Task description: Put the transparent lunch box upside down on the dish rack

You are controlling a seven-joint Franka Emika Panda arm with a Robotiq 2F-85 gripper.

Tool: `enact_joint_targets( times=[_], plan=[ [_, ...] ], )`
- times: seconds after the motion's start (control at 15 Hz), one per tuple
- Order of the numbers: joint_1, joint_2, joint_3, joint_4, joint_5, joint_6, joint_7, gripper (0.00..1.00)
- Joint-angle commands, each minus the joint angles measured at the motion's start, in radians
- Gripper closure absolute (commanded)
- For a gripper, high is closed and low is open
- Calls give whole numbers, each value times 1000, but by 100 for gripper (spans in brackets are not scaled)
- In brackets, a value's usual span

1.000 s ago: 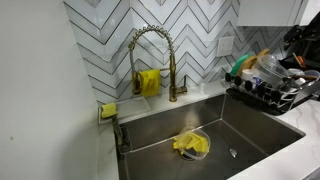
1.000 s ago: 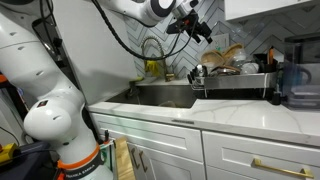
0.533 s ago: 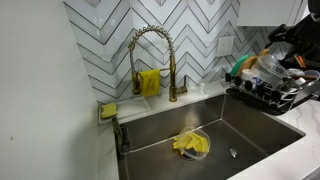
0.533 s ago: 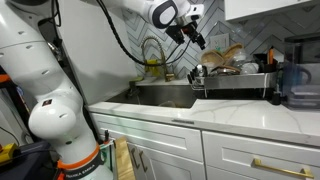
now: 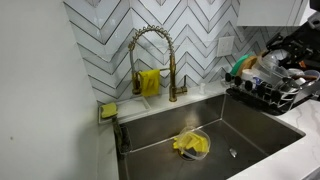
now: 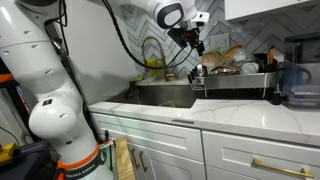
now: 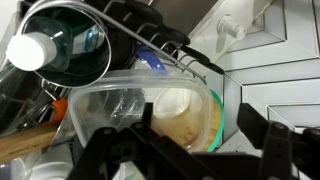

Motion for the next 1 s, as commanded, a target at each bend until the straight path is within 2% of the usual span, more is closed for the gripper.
enact_joint_targets(
  times=[0.0,0.2,0.27,0.33,0.4,0.47,0.67,0.73,0.8,0.87,0.93],
  plan=[
    [-11,43,-10,59,22,-91,-64,47],
    [-17,74,-10,100,36,-122,-116,69],
    [-19,83,-8,110,39,-127,-129,72],
    [-20,93,-6,120,45,-123,-143,33],
    [-21,103,-3,128,57,-114,-159,39],
    [-20,114,1,136,85,-103,-183,39],
    [-20,147,14,161,126,-93,-227,19],
    [-23,158,17,167,130,-94,-238,17],
    [-25,165,20,171,137,-95,-252,39],
    [-27,173,22,175,132,-94,-260,51],
    [-30,179,22,179,125,-98,-265,51]
  ],
)
